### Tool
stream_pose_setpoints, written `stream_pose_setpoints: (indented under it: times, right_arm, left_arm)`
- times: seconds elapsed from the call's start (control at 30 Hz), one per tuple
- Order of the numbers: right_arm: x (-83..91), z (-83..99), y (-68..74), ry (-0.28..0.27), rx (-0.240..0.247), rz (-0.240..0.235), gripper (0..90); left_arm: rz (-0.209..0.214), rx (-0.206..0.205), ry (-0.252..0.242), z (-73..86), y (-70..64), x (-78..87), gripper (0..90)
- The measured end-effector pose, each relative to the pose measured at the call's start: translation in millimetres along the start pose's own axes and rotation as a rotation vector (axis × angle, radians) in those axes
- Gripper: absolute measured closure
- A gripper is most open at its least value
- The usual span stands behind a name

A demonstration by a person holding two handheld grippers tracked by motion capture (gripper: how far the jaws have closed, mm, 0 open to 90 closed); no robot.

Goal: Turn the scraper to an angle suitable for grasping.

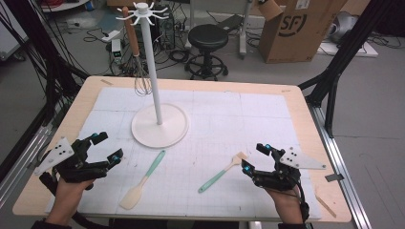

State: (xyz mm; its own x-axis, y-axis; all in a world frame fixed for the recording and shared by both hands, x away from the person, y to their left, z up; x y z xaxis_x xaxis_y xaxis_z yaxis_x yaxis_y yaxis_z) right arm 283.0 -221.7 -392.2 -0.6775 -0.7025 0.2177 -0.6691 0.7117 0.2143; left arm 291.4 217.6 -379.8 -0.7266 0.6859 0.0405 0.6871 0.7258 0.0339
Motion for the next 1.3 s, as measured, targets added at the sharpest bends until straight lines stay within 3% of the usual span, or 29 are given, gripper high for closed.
stream_pose_setpoints:
  times: [0.6,0.73,0.77,0.83,0.93,1.0,1.07,1.13,1.17,1.2,1.23,1.3]
  right_arm:
    - [7.5,4.3,-3.2,-0.012,-0.007,0.007,20.4]
    - [6.2,9.2,-5.0,-0.002,-0.014,0.003,30.2]
    - [3.9,13.6,-5.2,0.014,-0.016,-0.017,40.2]
    - [2.7,16.2,-4.0,0.024,-0.011,-0.030,45.0]
    - [-2.1,21.4,-1.3,0.037,-0.011,-0.046,45.5]
    - [-5.0,22.0,-0.4,0.035,-0.009,-0.044,45.5]
    - [-5.5,21.8,-0.1,0.034,-0.006,-0.042,45.3]
    - [-6.1,21.3,0.7,0.028,-0.007,-0.038,42.7]
    - [-6.1,21.3,0.7,0.028,-0.007,-0.038,42.7]
    - [-6.1,21.2,0.6,0.024,-0.010,-0.035,42.1]
    - [-6.1,21.2,0.6,0.024,-0.010,-0.035,42.1]
    - [-6.2,21.7,0.9,0.026,-0.010,-0.034,41.7]
  left_arm:
    - [-0.007,0.007,0.026,11.4,-4.7,5.8,19.6]
    - [-0.013,0.012,0.027,15.5,-2.7,8.4,19.9]
    - [-0.019,0.014,0.028,17.7,-1.4,9.4,20.0]
    - [-0.020,0.015,0.028,18.8,-0.7,9.9,20.0]
    - [-0.019,0.019,0.037,21.9,0.5,11.1,20.9]
    - [0.019,0.028,0.064,25.6,-3.0,10.4,31.0]
    - [0.032,0.032,0.076,27.8,-4.9,9.1,37.1]
    - [0.086,0.028,0.117,37.5,-12.9,3.6,42.0]
    - [0.086,0.028,0.117,37.5,-12.9,3.6,48.8]
    - [0.108,0.021,0.136,41.5,-16.7,1.0,56.9]
    - [0.131,0.002,0.161,45.8,-20.9,-1.7,56.9]
    - [0.167,-0.042,0.215,53.9,-30.0,-8.5,71.4]
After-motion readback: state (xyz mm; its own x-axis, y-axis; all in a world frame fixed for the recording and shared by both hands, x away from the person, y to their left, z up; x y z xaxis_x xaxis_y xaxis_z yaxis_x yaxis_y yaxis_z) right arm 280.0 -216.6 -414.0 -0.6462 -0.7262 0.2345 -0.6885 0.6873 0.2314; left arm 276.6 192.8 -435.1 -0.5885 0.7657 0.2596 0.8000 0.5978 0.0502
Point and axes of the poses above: each handheld gripper's, and its own axes: x roughly backward along the jaws, z roughly out of its underside, y roughly to its left, the point moved 7 cm from there along -x, roughly forward along the jaws, and after that the axes turned 7 degrees about -x, right-handed, at the moved point
